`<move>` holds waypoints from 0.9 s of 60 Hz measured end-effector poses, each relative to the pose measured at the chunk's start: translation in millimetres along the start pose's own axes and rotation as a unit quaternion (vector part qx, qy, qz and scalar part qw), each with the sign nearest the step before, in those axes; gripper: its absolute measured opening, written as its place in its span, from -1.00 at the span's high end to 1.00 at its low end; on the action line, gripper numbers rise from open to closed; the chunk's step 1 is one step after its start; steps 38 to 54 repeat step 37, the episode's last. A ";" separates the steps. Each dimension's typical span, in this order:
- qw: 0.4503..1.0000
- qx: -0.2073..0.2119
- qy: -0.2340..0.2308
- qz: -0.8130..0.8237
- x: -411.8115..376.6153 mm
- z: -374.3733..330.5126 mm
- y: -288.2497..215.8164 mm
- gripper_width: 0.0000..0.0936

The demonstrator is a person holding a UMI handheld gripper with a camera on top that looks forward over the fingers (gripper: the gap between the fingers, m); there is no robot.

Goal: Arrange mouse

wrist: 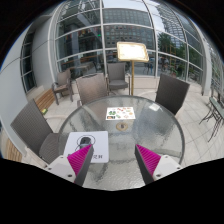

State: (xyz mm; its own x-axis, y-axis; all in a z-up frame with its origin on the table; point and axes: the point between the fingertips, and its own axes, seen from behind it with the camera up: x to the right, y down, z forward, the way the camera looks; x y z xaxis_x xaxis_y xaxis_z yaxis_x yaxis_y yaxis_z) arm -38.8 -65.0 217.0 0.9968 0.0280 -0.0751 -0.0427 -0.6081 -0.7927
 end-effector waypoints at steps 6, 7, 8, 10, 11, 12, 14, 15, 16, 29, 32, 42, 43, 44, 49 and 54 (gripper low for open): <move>1.000 0.009 0.005 -0.009 21.3 -20.9 7.9 -0.80; 1.000 0.010 0.005 -0.009 24.7 -23.8 9.5 -0.80; 1.000 0.010 0.007 -0.009 28.4 -28.2 10.6 -0.80; 1.000 0.010 0.012 -0.008 35.0 -35.9 14.1 -0.80; 1.000 0.012 0.014 -0.007 38.5 -38.8 14.9 -0.80; 1.000 0.013 0.016 -0.007 41.2 -41.6 15.7 -0.80; 1.000 0.017 0.018 -0.006 44.4 -43.3 15.4 -0.80; 1.000 0.018 0.018 -0.005 47.7 -49.5 16.3 -0.80; 1.000 0.019 0.018 -0.004 48.8 -51.6 16.9 -0.80; 1.000 0.019 0.016 0.004 57.2 -65.5 22.8 -0.80; 1.000 0.017 0.015 0.005 57.4 -67.3 24.2 -0.80; 1.000 0.015 0.008 0.006 54.3 -66.2 28.4 -0.79; 1.000 0.015 0.008 0.006 54.3 -66.2 28.4 -0.79; 1.000 0.015 0.008 0.006 54.3 -66.2 28.4 -0.79; 1.000 0.015 0.008 0.006 54.3 -66.2 28.4 -0.79; 1.000 0.015 0.008 0.006 54.3 -66.2 28.4 -0.79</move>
